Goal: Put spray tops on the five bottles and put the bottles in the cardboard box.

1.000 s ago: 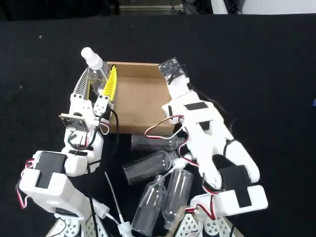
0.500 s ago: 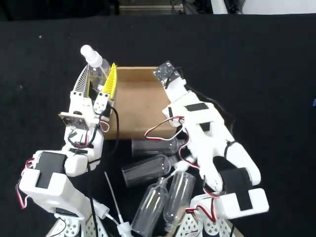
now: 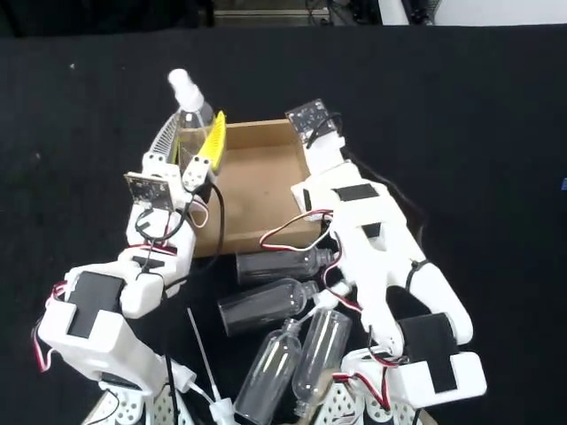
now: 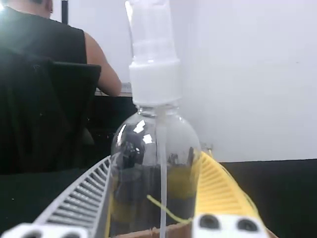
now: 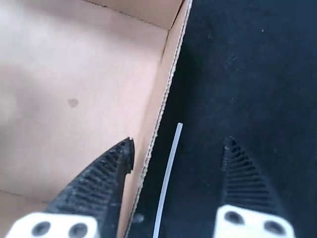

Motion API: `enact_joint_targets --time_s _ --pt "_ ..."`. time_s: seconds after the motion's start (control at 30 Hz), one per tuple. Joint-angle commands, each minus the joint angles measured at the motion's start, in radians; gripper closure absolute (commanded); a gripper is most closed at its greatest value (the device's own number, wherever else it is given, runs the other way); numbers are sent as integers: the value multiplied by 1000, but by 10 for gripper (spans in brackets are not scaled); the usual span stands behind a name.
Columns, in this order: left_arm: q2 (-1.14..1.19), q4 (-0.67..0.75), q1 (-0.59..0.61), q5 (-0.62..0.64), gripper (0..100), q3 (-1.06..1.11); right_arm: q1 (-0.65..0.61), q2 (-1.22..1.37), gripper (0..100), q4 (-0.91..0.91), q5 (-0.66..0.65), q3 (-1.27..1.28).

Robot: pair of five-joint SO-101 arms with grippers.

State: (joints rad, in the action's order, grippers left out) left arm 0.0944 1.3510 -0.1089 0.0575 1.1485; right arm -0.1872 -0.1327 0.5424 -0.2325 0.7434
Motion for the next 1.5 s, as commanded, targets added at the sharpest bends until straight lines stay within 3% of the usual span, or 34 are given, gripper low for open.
enact_joint_targets --time_s 0.0,0.2,0.4,0.67,1.17,1.3,1.47 --pt "-48 -2 -13 6 970 -21 -6 -133 734 44 31 -5" --pt "57 -2 -12 6 970 -70 18 -229 734 91 52 38" --pt "290 9 30 2 970 -222 175 -228 734 15 49 67" --pt "480 296 24 -2 970 -262 204 -226 734 -26 52 99" --pt "575 292 31 -2 970 -329 204 -226 734 -54 52 117" --pt "565 195 33 -2 970 -334 204 -226 734 -55 52 117" --pt "565 186 31 -2 970 -352 204 -226 734 -57 52 117"
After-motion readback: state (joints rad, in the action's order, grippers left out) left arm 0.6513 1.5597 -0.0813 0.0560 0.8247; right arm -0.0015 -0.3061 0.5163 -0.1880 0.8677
